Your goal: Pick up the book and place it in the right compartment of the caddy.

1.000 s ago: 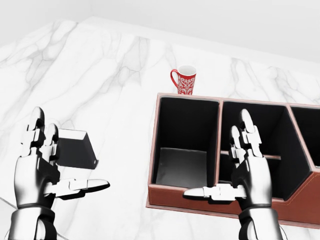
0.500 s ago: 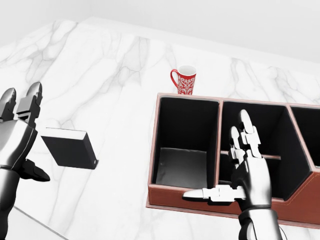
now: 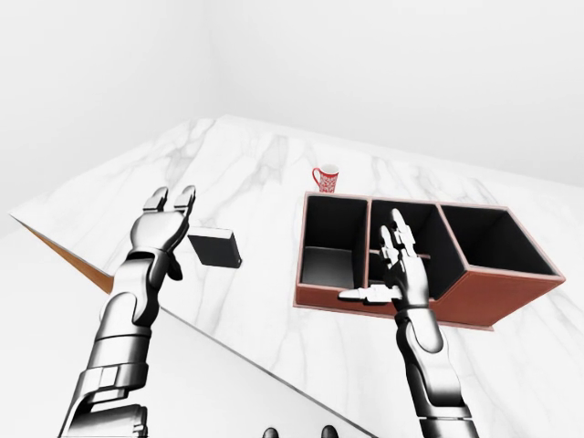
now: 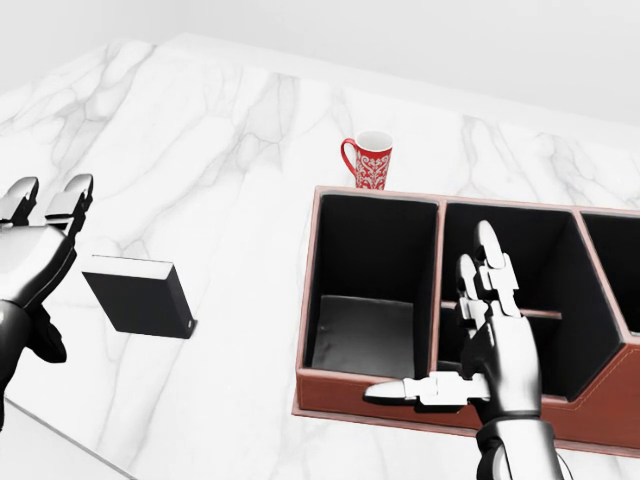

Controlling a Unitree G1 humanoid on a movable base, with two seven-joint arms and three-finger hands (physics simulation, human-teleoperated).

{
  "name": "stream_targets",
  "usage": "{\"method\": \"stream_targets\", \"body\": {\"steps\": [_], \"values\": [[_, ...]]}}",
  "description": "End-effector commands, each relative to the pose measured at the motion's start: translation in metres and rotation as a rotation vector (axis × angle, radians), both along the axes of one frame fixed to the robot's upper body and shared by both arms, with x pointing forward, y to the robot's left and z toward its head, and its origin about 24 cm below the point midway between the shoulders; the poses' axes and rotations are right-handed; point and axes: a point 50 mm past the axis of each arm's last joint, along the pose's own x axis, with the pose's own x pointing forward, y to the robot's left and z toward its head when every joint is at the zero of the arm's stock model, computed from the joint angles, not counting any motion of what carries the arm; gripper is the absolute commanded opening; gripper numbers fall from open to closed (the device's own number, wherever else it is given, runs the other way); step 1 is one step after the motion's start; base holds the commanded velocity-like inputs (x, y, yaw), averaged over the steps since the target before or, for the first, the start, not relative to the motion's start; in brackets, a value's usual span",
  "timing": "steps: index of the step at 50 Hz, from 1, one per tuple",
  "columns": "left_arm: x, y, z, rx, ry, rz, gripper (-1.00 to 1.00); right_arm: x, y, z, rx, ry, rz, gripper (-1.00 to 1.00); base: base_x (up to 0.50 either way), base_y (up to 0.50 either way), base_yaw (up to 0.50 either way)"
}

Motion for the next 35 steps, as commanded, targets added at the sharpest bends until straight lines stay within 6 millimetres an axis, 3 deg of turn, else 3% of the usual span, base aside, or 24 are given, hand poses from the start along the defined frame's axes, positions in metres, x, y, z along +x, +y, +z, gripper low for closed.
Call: {"method": "stream_targets", "body": {"steps": [1,22,35], "values": [[0.017,-0.010,0.000,0.035,0.017,-0.018,1.00,-0.001,0.000,0.000,-0.001,-0.001,0.003,1.00,0.00,0.00,0.00],[0.055,-0.027,-0.012,0.109,0.026,-0.025,1.00,0.000,0.001,0.001,0.001,-0.007,0.010,1.00,0.00,0.00,0.00],[0.062,-0.035,-0.020,0.121,0.052,-0.028,1.00,0.000,0.001,0.001,0.001,-0.005,0.011,1.00,0.00,0.00,0.00]]}}
